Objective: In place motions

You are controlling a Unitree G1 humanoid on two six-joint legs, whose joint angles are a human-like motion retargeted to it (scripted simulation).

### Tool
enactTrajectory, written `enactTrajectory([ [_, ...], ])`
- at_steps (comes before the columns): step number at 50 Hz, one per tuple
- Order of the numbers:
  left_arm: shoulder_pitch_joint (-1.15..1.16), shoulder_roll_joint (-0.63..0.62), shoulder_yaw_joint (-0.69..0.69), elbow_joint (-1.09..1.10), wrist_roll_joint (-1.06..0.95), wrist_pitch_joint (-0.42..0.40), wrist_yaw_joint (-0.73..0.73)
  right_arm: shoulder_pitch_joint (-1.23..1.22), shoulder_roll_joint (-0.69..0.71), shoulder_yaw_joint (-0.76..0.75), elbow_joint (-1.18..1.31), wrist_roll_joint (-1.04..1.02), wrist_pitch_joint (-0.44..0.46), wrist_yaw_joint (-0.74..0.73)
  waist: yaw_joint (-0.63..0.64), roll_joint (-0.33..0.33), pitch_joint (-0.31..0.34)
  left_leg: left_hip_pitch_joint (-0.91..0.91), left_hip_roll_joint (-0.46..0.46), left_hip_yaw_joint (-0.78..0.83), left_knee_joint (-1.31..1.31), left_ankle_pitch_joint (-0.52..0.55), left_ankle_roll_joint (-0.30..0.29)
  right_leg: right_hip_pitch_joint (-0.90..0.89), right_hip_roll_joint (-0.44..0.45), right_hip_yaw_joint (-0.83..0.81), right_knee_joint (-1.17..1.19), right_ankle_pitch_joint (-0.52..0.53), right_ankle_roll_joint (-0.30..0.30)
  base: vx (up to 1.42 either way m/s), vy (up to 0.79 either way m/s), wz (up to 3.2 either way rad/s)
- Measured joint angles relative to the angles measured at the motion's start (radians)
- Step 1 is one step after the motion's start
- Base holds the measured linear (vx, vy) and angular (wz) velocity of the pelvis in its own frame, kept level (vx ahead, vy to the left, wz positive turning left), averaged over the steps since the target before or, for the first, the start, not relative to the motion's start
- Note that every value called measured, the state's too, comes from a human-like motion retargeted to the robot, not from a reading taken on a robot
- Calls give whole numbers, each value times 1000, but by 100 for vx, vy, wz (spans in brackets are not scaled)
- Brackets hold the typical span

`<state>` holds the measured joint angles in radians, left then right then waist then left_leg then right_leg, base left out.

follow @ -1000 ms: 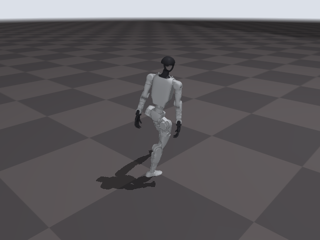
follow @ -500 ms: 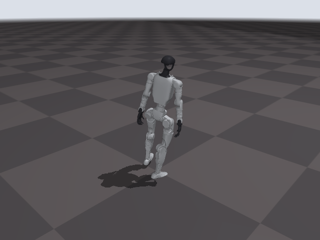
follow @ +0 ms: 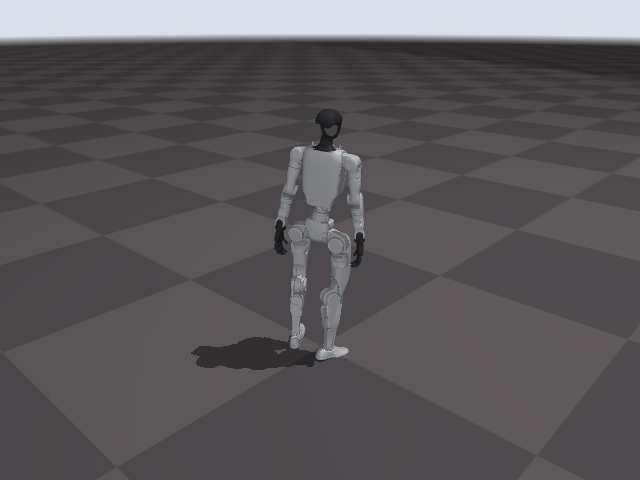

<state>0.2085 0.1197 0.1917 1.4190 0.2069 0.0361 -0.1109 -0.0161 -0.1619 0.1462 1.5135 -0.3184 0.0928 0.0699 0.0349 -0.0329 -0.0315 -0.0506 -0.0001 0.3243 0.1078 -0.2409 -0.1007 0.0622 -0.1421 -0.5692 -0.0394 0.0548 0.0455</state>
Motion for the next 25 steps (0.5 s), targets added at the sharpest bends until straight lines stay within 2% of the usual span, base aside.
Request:
enactTrajectory([
  [7, 32, -1, 87, 98, -27, 29, -122, -51, 28, 102, -89, -37, -25, 23, -17, -15, 10, 6, -21, 16, -8, -47, 16, -15, -26, 14, 11, 43, -2, 4, 19, -22],
  [11, 41, 4, 86, 93, -7, 37, -124, -56, 29, 121, -126, -38, -36, 32, 2, -25, 22, 15, -41, 8, -12, -69, 21, -18, -43, 26, 23, 66, -3, 6, 21, -24],
  [19, -5, 8, 67, 74, 8, 34, -101, -29, 7, 46, -110, 1, -42, -24, 30, -29, 45, 40, -79, -35, -12, -105, 22, -25, -82, 52, 138, 123, 3, 6, 23, 2],
  [21, -22, 8, 64, 77, -9, 32, -97, -20, -1, 14, -110, 25, -42, -34, 29, -21, 52, 41, -71, -35, -4, -112, 22, -35, -79, 49, 202, 174, -16, 3, 19, 5],
  [23, -45, 11, 61, 83, -21, 31, -95, -14, -10, -17, -116, 42, -41, -43, 12, -1, 68, 47, -51, -43, 7, -117, 22, -66, -65, 72, 294, 235, -66, -1, 15, 19],
  [25, -67, 17, 55, 90, -23, 33, -92, -10, -21, -40, -119, 56, -44, -52, -20, 14, 83, 50, -31, -52, 18, -120, 20, -106, -65, 76, 374, 268, -73, -3, 15, 40],
])
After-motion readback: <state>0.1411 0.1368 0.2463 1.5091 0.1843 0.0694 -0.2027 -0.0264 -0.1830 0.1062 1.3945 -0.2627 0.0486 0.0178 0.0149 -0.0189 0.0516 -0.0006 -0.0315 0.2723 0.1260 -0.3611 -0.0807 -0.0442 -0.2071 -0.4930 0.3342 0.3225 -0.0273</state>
